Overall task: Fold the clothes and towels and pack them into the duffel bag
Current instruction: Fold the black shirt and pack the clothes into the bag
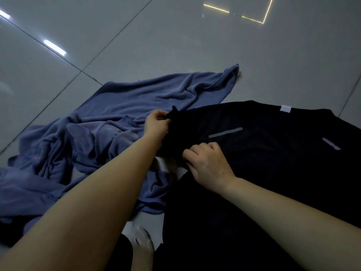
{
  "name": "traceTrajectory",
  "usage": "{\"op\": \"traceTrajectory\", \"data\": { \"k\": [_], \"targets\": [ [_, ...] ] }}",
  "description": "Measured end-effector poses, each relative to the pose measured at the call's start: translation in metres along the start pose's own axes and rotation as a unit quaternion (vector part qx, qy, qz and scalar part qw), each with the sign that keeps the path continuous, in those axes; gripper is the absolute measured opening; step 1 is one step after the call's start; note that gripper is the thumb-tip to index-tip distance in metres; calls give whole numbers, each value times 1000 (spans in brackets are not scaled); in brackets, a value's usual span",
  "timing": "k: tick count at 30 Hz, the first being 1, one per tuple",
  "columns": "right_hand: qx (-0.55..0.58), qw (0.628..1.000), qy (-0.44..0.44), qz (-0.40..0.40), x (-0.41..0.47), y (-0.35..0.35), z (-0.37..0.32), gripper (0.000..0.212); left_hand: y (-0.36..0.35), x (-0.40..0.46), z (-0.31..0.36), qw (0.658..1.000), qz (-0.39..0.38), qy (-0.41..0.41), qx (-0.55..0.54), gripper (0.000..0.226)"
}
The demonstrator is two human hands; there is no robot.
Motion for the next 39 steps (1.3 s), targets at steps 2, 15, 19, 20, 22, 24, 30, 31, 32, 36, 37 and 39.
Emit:
{"op": "traceTrajectory", "data": {
  "k": [2,15,19,20,22,24,30,31,32,36,37,39],
  "targets": [
    [5,993,-7,-114,2,2,-2,23,9,0,-5,994,4,33,-106,27],
    [-28,911,-332,-243,22,37,61,112,4,-22,-14,986,9,-2,165,103],
    [-33,900,-342,-270,38,35,61,136,-5,-24,-14,953,12,-68,294,80],
    [-32,896,-348,-274,43,37,62,137,0,-18,-13,961,32,-44,270,68],
    [-33,895,-353,-272,48,42,67,135,13,-5,-14,974,64,16,215,47],
    [-32,905,-345,-248,49,44,70,126,25,7,-22,985,91,24,142,29],
    [-75,916,-290,-267,47,33,67,114,34,13,-42,979,76,92,-168,20],
    [-73,910,-304,-274,50,34,68,120,31,12,-41,978,40,108,-174,31],
    [-70,907,-315,-271,53,35,69,125,28,11,-38,980,17,114,-161,42],
    [-72,915,-310,-246,55,41,76,120,20,12,-21,992,83,96,-10,41],
    [-79,922,-291,-243,52,43,79,116,23,9,-13,989,118,87,28,37],
    [-96,939,-242,-226,42,51,84,108,32,2,4,977,189,24,95,35]
  ]
}}
Point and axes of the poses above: each hand's wrist, its own x-axis towards the middle knuckle, its own y-axis out of the back of the hand, z = x × y, the point moved 2 cm from there along x, towards the middle knuckle, and after that the axes turned 12 degrees about x, right-handed, at the moved point
